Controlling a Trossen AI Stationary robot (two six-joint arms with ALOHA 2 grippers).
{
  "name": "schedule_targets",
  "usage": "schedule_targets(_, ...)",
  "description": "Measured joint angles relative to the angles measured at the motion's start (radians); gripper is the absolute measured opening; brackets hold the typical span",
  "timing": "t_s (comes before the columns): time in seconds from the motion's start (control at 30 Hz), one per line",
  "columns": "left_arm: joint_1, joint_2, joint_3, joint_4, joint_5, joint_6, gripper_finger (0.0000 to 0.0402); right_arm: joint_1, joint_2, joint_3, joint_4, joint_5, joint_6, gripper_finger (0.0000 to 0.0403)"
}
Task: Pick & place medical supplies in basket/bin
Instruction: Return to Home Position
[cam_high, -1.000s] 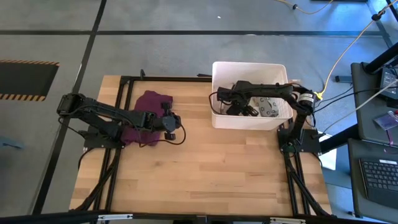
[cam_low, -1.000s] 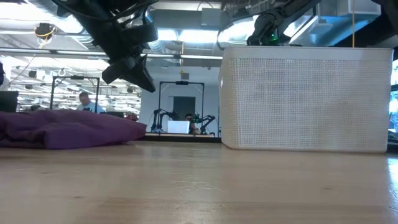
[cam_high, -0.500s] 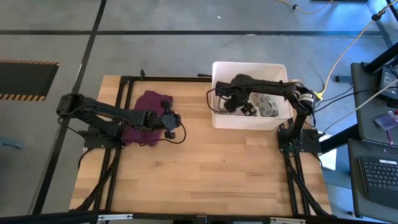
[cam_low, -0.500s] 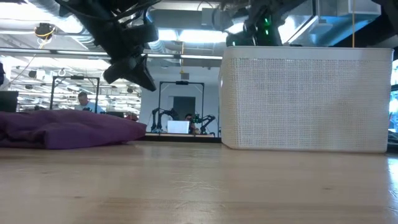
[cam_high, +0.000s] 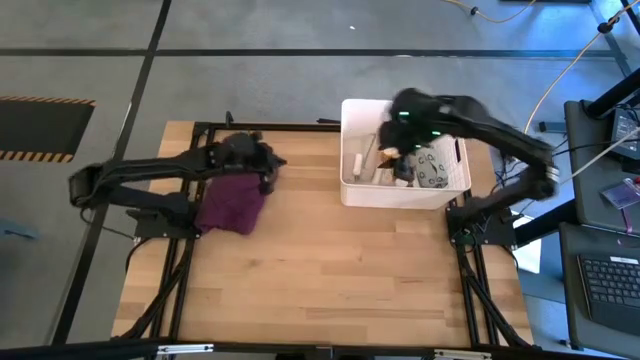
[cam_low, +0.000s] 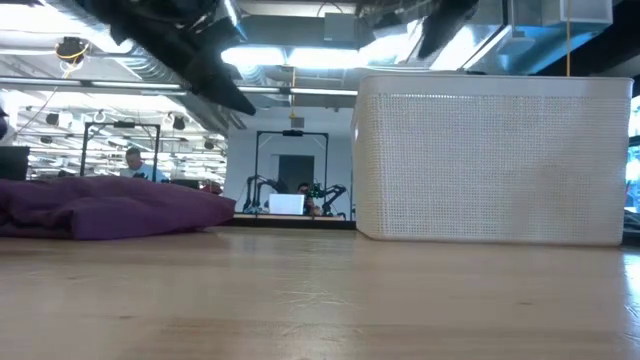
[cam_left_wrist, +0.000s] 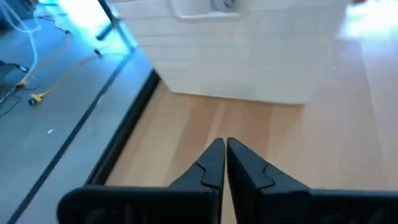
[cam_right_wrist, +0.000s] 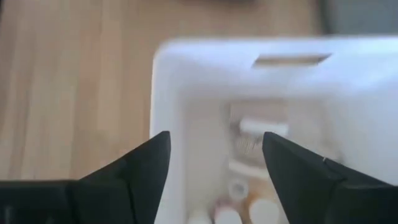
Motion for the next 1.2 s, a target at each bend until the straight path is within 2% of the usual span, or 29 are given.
schedule_targets(0.07,0.044,-0.062,-0.053,0.039,0.031,-0.018,0.0013,0.021,-0.114,-0.085,0.105,0.009,0.091,0.0257)
schedule_targets(0.23,0.101,-0.233,-0.194,0.139,0.033,-0.072,0.0011,0.124,-0.4,-0.385,0.406,0.018,0.297,0.0257)
schedule_targets(0.43,0.111,-0.433,-0.313,0.174,0.033,-0.105,0.0013,0.283,-0.62,-0.761,0.789,0.031,0.484,0.0257)
schedule_targets(0.7,0.111,-0.638,-0.404,0.174,0.033,-0.136,0.0013,0.505,-0.744,-1.06,1.061,0.025,0.622,0.0257)
schedule_targets(0.97,0.111,-0.742,-0.418,0.111,0.076,-0.193,0.0011,0.729,-0.842,-1.276,1.409,0.03,0.583,0.0257)
schedule_targets(1.2,0.111,-0.772,-0.418,0.088,0.092,-0.206,0.0011,0.854,-0.865,-1.402,1.451,-0.032,0.548,0.0257)
